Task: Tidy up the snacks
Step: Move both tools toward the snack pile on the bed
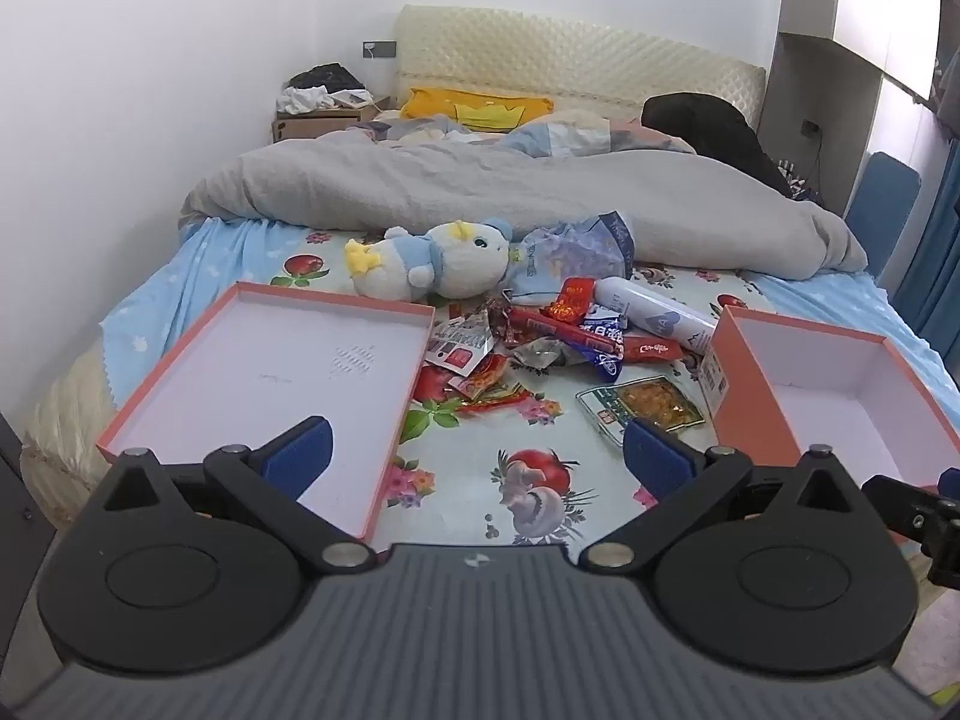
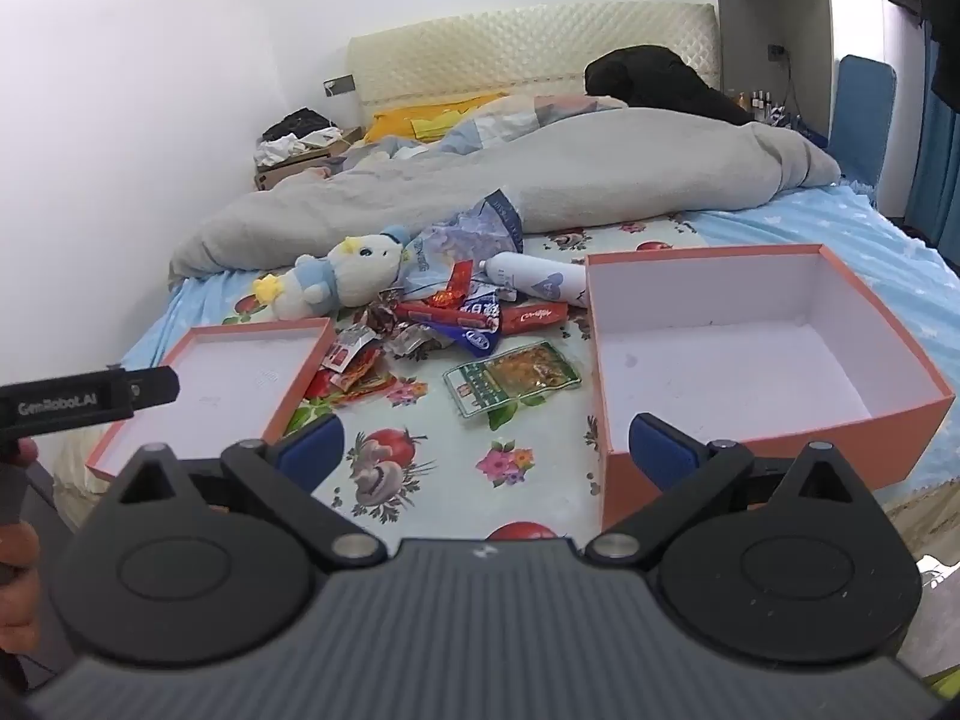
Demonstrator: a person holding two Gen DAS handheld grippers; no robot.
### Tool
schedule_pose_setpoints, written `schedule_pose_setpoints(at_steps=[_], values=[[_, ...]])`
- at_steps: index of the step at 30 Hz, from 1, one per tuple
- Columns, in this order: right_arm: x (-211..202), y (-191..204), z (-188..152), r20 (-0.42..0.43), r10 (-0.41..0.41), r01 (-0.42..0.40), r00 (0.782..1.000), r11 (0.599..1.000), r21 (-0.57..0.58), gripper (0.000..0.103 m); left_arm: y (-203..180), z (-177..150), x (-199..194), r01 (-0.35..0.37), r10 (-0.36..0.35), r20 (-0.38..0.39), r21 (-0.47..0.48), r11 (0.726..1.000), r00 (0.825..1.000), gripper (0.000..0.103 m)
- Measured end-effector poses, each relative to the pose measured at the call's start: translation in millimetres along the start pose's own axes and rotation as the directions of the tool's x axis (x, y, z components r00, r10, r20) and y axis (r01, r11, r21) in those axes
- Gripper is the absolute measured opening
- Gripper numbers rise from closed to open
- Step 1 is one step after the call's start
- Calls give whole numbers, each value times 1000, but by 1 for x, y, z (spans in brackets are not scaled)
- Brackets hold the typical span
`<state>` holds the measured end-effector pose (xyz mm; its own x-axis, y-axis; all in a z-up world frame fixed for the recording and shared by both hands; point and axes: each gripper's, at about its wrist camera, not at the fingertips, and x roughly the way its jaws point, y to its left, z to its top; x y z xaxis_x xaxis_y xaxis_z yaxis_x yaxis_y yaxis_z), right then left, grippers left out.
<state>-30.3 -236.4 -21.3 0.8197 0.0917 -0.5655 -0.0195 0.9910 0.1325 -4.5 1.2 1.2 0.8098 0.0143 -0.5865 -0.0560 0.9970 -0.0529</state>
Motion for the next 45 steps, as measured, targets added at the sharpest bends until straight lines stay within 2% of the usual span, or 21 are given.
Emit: schedule_pose_setpoints(at_steps=[13, 18, 21, 25, 31, 45], values=[[7, 8, -4, -19, 18, -18, 1000, 1000, -15, 103, 7, -7, 2, 16, -17, -17, -28, 999, 1000, 103], [10, 4, -8, -11, 51, -51, 999, 999, 16, 103, 3, -6, 2, 25, -25, -13, -17, 1000, 1000, 103], [22, 5, -16, -25, 26, -26, 999, 1000, -7, 103, 1, -12, 10, 39, -40, -29, -11, 999, 999, 103], [30, -4, -23, -27, 37, -36, 999, 998, 55, 103, 3, -22, 26, 38, -38, -53, 2, 999, 998, 103], [34, -2, -27, -50, 25, -23, 998, 999, 39, 103, 7, -30, 47, 40, -39, -91, 5, 999, 995, 103], [40, 2, -25, -48, 17, -15, 999, 1000, 27, 103, 9, -29, 57, 49, -47, -94, 13, 999, 994, 103]])
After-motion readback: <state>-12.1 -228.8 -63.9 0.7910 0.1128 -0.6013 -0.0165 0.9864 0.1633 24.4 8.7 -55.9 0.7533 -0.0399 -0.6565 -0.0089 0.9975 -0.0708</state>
